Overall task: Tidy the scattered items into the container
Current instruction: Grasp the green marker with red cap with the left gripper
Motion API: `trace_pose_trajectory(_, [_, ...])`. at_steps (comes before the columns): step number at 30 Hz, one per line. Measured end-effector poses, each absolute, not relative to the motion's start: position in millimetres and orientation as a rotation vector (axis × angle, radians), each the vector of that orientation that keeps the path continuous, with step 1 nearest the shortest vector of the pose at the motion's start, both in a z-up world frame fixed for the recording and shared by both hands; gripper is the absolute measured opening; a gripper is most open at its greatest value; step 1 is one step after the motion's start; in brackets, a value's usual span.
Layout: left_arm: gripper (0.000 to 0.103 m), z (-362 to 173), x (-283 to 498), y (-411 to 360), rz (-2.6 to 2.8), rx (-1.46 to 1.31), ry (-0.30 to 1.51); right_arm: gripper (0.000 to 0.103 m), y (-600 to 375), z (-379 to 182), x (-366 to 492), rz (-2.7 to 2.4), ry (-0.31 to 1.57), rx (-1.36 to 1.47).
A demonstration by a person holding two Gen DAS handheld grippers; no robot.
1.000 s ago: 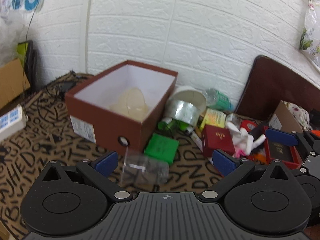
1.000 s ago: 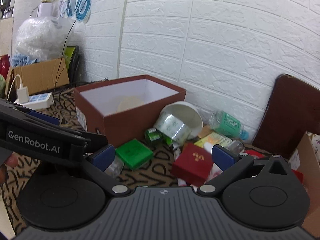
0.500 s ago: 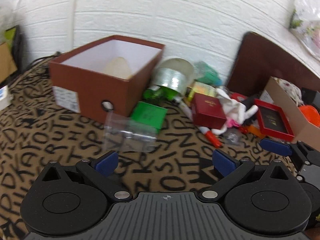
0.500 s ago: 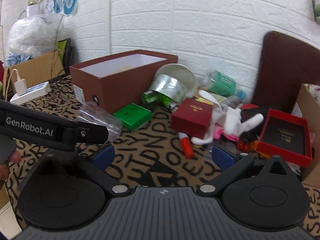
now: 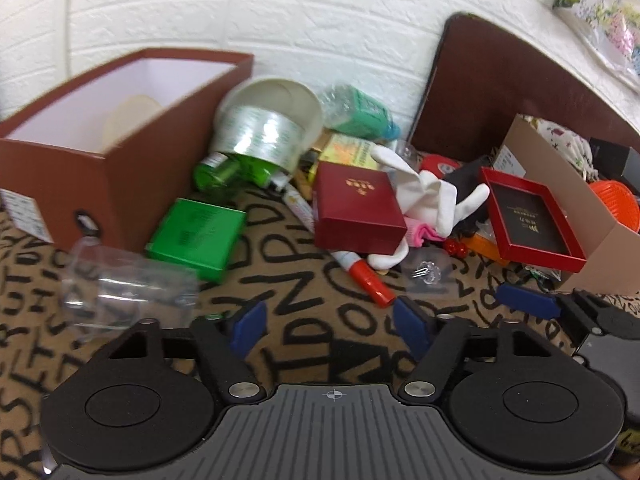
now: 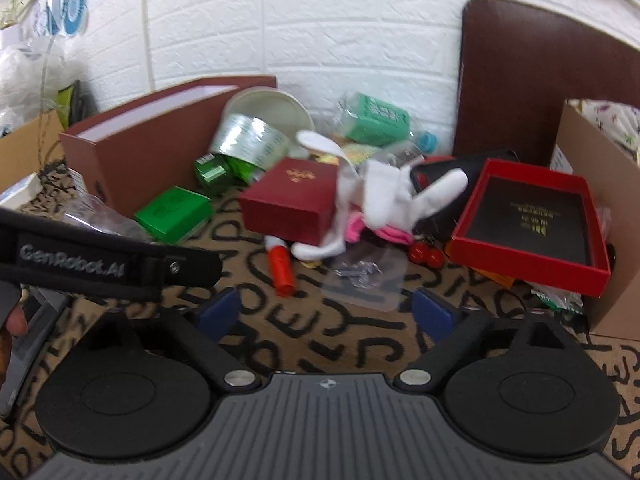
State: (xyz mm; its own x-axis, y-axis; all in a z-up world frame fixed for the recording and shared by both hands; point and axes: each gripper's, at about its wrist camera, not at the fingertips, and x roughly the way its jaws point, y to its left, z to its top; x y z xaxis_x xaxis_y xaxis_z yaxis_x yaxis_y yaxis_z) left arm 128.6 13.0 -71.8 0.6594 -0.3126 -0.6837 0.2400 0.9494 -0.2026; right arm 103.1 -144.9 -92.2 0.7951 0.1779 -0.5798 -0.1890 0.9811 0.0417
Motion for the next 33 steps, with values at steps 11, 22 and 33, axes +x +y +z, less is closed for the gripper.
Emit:
trace_pose_trajectory(11, [0.059, -96.1, 168.1, -19.0, -0.344, -0.11, 0.855, 0.064, -171.3, -112.4, 128.7, 0.17, 0.669, 0.037])
trace_pose_trajectory(22, [0.03, -100.1, 183.3, -26.5, -0.306, -0.06, 0.836, 0.062, -163.2, -114.7, 146.8, 0.178, 0.636, -0.001])
trace_pose_trajectory(33, [0.015, -94.2, 157.2, -12.0, -0.291, -0.093, 0.879, 0.02, -169.4, -107.7, 124.7, 0.188, 0.663, 0.062])
